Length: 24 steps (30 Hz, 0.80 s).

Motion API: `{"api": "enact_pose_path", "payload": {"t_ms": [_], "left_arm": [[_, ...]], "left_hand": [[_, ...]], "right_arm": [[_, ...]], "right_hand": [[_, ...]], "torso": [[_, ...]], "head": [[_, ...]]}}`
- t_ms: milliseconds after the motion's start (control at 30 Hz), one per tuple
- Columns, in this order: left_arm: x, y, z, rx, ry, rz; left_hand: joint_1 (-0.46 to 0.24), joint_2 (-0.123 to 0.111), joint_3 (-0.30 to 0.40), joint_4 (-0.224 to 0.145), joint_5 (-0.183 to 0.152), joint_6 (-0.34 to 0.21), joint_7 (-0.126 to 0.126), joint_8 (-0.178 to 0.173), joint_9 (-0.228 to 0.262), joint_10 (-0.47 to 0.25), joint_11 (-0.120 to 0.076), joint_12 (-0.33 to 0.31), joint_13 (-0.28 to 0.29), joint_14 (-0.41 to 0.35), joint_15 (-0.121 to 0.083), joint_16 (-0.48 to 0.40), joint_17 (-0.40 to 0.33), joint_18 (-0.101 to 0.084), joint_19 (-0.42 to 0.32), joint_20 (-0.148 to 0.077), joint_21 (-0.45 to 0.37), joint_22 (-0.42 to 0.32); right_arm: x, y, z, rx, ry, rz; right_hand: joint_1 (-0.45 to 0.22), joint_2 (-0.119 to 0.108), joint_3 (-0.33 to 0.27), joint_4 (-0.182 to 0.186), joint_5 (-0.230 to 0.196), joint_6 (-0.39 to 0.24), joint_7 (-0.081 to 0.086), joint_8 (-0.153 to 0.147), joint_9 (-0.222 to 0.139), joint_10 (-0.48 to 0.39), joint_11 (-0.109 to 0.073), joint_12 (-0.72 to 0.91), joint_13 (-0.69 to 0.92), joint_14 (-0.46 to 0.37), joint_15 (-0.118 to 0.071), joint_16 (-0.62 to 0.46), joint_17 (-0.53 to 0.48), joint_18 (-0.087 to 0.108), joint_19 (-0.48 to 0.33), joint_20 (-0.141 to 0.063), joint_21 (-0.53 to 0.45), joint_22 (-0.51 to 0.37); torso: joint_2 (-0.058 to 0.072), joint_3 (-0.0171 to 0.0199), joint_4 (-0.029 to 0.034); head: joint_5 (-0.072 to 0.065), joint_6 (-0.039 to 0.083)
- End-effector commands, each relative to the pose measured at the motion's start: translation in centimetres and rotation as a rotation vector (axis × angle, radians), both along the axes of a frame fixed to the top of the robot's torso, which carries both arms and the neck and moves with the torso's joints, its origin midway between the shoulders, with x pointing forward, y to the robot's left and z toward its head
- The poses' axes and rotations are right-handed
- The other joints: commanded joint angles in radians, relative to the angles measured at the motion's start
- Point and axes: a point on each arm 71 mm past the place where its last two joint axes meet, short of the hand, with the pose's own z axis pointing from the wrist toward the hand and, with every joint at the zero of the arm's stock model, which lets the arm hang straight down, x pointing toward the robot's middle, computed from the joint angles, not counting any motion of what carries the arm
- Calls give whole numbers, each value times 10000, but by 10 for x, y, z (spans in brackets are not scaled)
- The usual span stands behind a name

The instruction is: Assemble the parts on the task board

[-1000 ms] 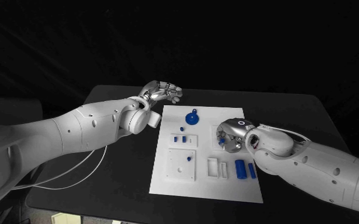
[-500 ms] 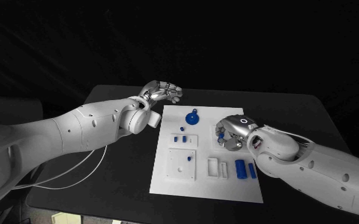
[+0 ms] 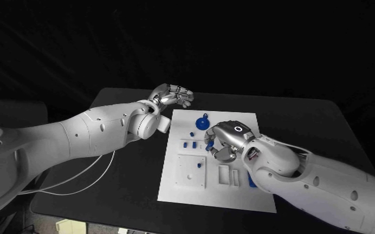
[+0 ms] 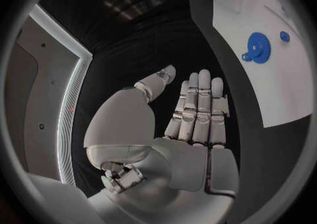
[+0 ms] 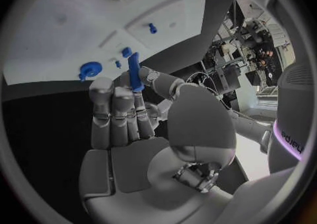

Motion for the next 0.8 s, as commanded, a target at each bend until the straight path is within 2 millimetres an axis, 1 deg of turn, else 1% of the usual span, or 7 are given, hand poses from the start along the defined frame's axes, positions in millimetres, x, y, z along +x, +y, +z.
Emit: {"api": "enact_pose_path", "payload": {"t_ms": [33, 133, 167, 267, 367, 567, 800], "left_arm": [[0, -5, 1, -129, -61, -139], [0, -7, 1, -141, -56, -175], [1, -8, 1, -146, -50, -197], [1, -12, 0, -166, -34, -249], [0, -15, -1, -190, -13, -296], [0, -16, -2, -195, 5, -317], [0, -15, -2, -193, 15, -315]], "left_hand": [[-64, 1, -68, 13, -34, -99, -4, 13, -13, -64, -6, -38, -15, 24, 49, -29, 18, 165, 14, 31, -36, 14], [-63, 3, -70, 13, -33, -100, -4, 13, -12, -65, -7, -38, -16, 24, 48, -31, 22, 166, 14, 30, -37, 15], [-63, 3, -72, 12, -33, -101, -5, 13, -12, -65, -7, -38, -16, 24, 48, -32, 23, 166, 14, 30, -37, 15], [-63, 4, -74, 12, -33, -102, -4, 13, -12, -65, -7, -38, -16, 24, 48, -34, 25, 167, 14, 30, -38, 16], [-63, 6, -75, 12, -33, -103, -4, 13, -12, -66, -6, -38, -16, 23, 48, -35, 27, 167, 14, 30, -39, 17], [-62, 15, -80, 13, -33, -107, -3, 13, -12, -66, -6, -38, -16, 23, 48, -40, 35, 169, 14, 30, -41, 20], [-61, 19, -86, 12, -32, -111, -3, 13, -12, -68, -6, -37, -17, 23, 48, -45, 42, 170, 14, 30, -44, 22]], "right_arm": [[-11, 14, -8, 54, -54, 495], [-21, 28, -17, 132, 163, 777], [-24, 34, -20, 168, 255, 891], [-31, 45, -27, 224, 425, 1113], [-37, 52, -32, 245, 550, 1252], [-41, 55, -45, -35, 693, 1339], [-41, 52, -55, -267, 797, 1250]], "right_hand": [[14, -37, 92, 2, -14, 50, 7, 52, 17, 185, -150, 51, -13, -17, -63, 39, -13, 799, -46, -73, 55, 190], [21, -42, 113, 1, -13, 49, 6, 51, 19, 181, -150, 51, -18, -21, -63, 34, -18, 799, -54, -76, 54, 188], [22, -43, 116, 1, -13, 49, 6, 50, 19, 181, -150, 51, -18, -22, -63, 34, -18, 799, -55, -77, 54, 188], [23, -44, 121, 1, -13, 48, 6, 50, 20, 180, -150, 51, -19, -23, -64, 33, -19, 799, -56, -77, 54, 188], [23, -43, 123, 2, -13, 48, 7, 49, 20, 180, -150, 51, -20, -24, -64, 32, -20, 799, -56, -78, 53, 187], [24, -38, 132, 1, -13, 47, 7, 48, 22, 179, -151, 51, -22, -26, -65, 30, -22, 799, -58, -81, 53, 186], [26, -32, 142, -2, -13, 46, 8, 47, 23, 178, -152, 52, -25, -28, -66, 28, -24, 799, -59, -86, 53, 185]], "torso": [[4, -9, 3], [7, -8, 15], [7, -9, 33], [6, -8, 26], [9, -10, 10], [7, -5, 5], [5, 8, 2]], "head": [[52, -15], [102, -37], [136, -62], [188, -89], [246, -106], [326, -178], [366, -235]]}}
